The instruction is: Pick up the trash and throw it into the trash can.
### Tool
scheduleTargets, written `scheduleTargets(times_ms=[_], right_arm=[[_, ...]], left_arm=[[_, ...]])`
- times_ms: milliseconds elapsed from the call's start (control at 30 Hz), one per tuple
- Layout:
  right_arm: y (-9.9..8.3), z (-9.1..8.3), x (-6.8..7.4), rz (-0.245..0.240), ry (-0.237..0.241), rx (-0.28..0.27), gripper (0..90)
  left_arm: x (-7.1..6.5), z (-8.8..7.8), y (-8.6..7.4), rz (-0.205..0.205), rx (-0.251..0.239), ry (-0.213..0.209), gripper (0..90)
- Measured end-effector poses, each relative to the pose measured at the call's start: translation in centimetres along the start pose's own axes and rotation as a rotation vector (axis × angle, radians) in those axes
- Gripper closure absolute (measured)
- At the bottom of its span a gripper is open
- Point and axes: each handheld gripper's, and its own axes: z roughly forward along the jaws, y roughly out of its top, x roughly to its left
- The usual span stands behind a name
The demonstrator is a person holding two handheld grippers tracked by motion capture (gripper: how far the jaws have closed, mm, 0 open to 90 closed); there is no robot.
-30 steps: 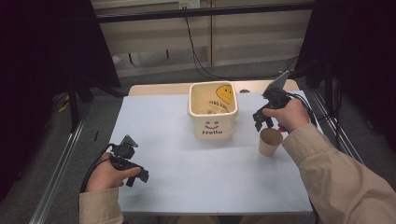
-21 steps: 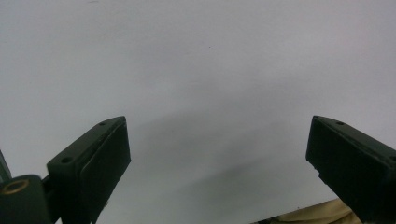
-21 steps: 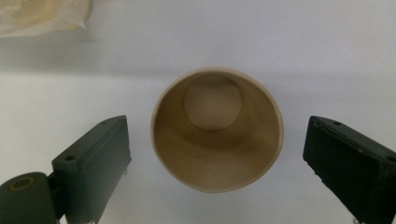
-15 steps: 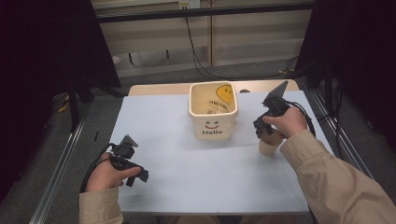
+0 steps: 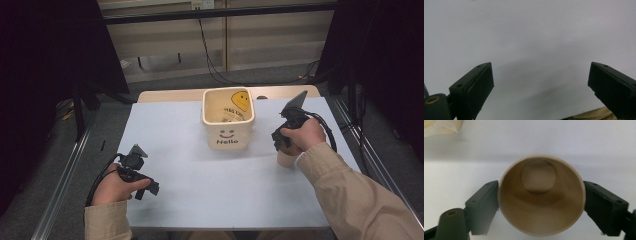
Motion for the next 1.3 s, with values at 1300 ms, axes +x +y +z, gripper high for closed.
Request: scheduleTargets(times_ms=[1300], right_arm=[[1.8,-13.6,1.4,-0.071,0.018,-0.033,21.8]], left_arm=[[0.2,-0.2,-0.1,0.0,0.002,-0.022,6.2]])
